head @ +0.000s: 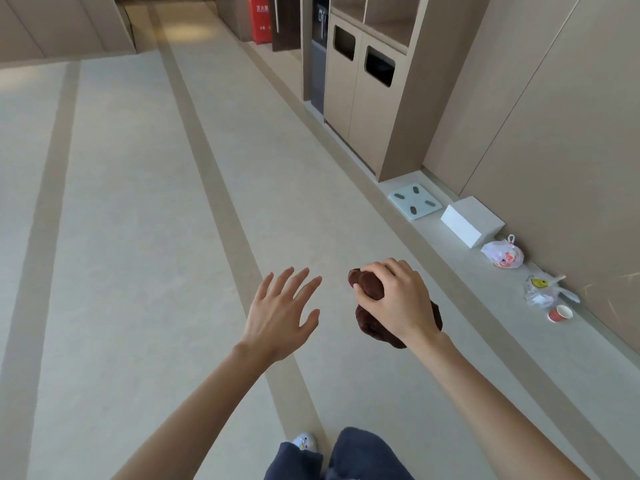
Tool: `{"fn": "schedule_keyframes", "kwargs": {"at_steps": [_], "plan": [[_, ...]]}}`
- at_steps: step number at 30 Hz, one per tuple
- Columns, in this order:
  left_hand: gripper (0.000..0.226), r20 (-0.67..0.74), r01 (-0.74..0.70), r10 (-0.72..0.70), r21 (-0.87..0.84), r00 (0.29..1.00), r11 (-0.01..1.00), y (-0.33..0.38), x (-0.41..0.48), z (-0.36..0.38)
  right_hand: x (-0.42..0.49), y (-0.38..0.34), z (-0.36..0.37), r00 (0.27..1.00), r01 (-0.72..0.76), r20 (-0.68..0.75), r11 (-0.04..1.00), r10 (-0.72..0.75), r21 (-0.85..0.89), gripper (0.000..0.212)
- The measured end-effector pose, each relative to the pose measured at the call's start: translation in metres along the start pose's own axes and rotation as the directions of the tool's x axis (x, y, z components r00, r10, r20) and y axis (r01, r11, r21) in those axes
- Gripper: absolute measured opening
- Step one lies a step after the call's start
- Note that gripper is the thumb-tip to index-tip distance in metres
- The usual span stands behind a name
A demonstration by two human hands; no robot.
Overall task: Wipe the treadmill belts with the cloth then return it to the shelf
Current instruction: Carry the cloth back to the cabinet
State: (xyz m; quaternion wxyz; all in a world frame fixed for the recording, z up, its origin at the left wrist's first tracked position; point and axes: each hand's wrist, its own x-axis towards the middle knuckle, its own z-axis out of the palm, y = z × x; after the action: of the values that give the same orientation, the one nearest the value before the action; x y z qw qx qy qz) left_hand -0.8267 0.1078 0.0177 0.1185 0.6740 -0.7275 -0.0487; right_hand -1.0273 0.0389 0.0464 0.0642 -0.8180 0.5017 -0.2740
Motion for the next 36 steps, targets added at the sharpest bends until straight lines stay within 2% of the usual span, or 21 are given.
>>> {"fn": "schedule_keyframes", "kwargs": {"at_steps": [10,19,25,31,36], "plan": [[0.054,0.023,0.000,0.000,0.009,1.000,1.000,-0.068,0.136,0.020,0.136,0.040,0.062,0.999,0.006,0.036,1.000,-0.005,-0.017,0.021],[0.055,0.036,-0.006,0.005,0.026,0.999,1.000,-0.111,0.315,0.022,0.305,0.101,0.108,0.999,-0.005,0.051,1.000,0.005,-0.006,0.020],[0.054,-0.007,-0.002,0.002,0.032,1.000,0.999,-0.132,0.425,0.022,0.407,0.137,0.133,0.998,0.022,0.064,1.000,-0.022,0.001,0.021],[0.055,0.020,0.003,-0.004,0.049,1.000,0.999,-0.166,0.503,0.031,0.477,0.160,0.165,0.996,0.013,0.091,1.000,-0.013,0.005,0.021],[0.052,0.035,-0.053,0.050,0.079,0.998,0.995,-0.203,0.569,0.036,0.536,0.172,0.201,0.993,-0.007,0.114,1.000,0.009,-0.016,0.021]]}}
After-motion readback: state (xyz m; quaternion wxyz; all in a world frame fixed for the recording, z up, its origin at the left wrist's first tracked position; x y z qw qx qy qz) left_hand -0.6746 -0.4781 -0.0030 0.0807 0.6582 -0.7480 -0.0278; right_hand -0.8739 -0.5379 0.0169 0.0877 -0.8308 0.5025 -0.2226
